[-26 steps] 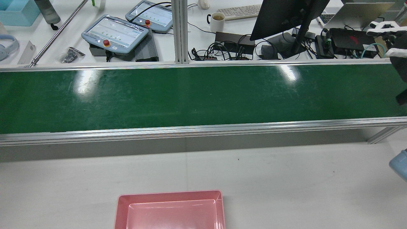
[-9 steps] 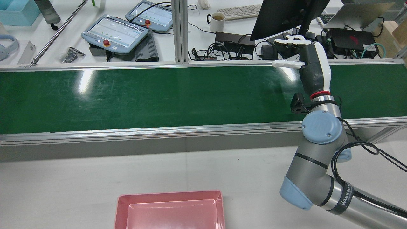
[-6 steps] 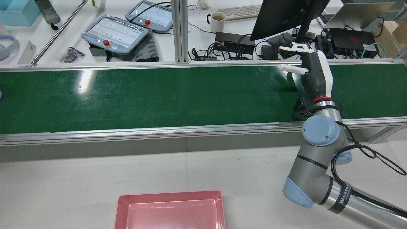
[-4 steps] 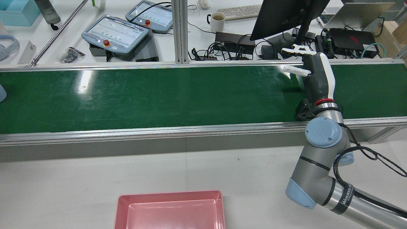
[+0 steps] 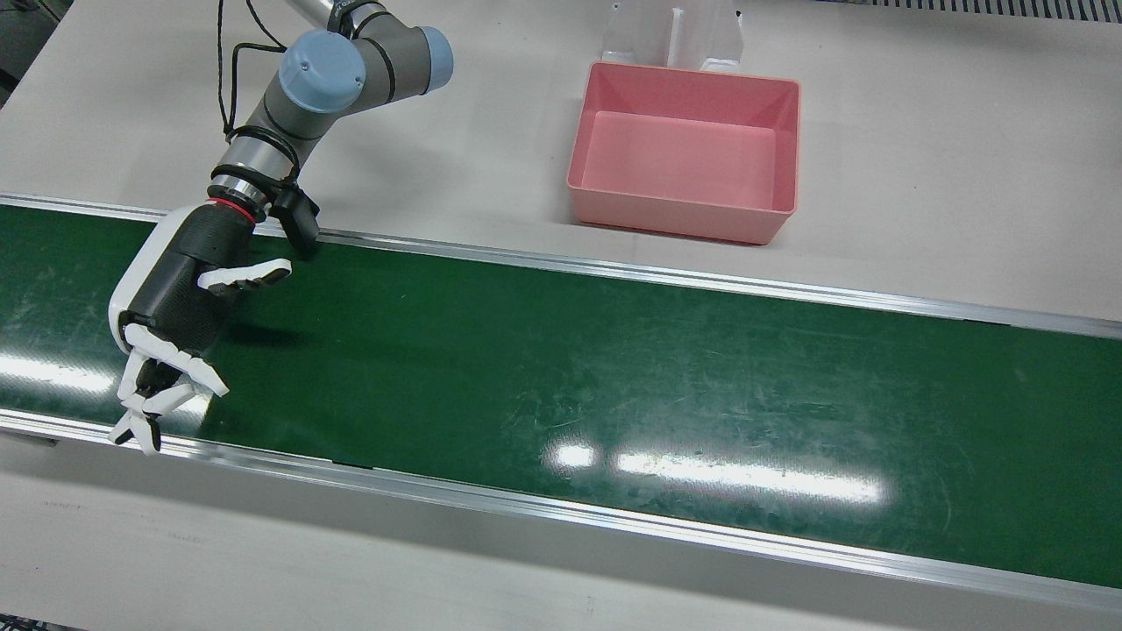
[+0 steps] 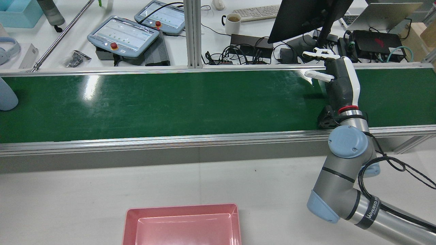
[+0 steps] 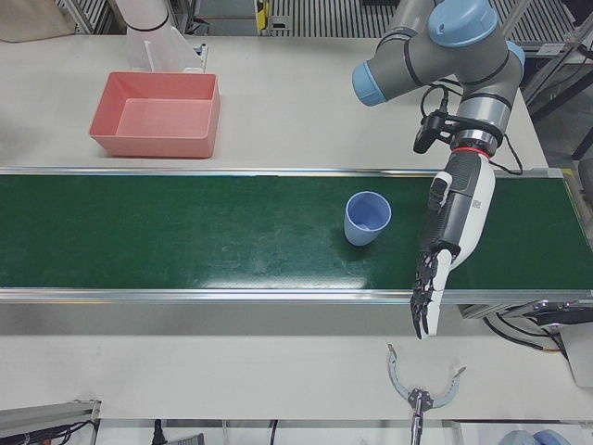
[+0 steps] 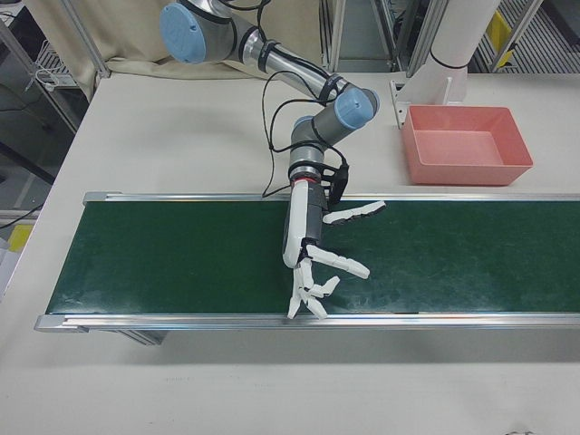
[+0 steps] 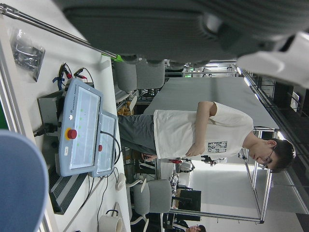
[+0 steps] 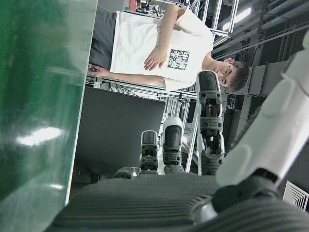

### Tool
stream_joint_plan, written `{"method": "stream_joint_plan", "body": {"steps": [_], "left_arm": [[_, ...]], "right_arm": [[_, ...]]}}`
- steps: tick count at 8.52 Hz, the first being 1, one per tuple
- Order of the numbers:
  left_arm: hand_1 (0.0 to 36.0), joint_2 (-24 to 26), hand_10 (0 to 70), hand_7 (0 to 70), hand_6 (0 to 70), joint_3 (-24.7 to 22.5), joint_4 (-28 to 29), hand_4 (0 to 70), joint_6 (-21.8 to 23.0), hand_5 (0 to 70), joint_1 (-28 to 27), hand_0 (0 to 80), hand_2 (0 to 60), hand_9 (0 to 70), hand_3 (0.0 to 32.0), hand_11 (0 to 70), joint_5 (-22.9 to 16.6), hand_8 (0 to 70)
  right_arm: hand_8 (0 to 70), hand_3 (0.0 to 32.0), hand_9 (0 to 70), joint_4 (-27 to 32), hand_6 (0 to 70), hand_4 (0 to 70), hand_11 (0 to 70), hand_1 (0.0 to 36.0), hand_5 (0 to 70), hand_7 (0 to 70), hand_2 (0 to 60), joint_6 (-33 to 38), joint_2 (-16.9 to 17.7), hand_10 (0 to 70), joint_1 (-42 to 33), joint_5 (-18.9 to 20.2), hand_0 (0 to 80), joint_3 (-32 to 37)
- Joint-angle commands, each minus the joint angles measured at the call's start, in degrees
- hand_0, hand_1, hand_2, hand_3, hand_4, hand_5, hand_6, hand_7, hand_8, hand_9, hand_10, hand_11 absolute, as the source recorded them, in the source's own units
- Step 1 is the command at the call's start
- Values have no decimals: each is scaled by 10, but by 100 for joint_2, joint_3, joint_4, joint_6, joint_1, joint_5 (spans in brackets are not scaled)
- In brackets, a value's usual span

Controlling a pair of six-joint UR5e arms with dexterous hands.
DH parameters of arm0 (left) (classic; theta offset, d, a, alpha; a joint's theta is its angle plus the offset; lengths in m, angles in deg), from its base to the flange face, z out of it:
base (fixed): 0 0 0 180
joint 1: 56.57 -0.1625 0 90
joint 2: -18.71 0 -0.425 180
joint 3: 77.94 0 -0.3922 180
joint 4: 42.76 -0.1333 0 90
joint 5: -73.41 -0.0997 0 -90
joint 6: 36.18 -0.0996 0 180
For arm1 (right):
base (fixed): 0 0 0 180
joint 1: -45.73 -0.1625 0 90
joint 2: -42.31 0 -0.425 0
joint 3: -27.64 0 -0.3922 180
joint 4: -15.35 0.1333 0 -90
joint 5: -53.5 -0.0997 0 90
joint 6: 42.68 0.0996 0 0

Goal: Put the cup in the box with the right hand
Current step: 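Move the right hand over the conveyor belt, fingers open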

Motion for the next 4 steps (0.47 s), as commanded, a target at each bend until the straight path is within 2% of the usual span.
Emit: {"method": "stream_joint_plan", "body": {"steps": [1,4], "left_arm": [[0,0,0,0,0,0,0,0,0,0,0,0,0,0,0,0,0,0],[0,0,0,0,0,-9,0,0,0,0,0,0,0,0,0,0,0,0]], "right_arm": [[74,0,228,-52,138,700,0,0,0,694,0,3,28,0,-219,67,480,-68],[69,0,220,-79,133,700,0,0,0,679,0,-6,46,0,-228,76,482,-165]]}}
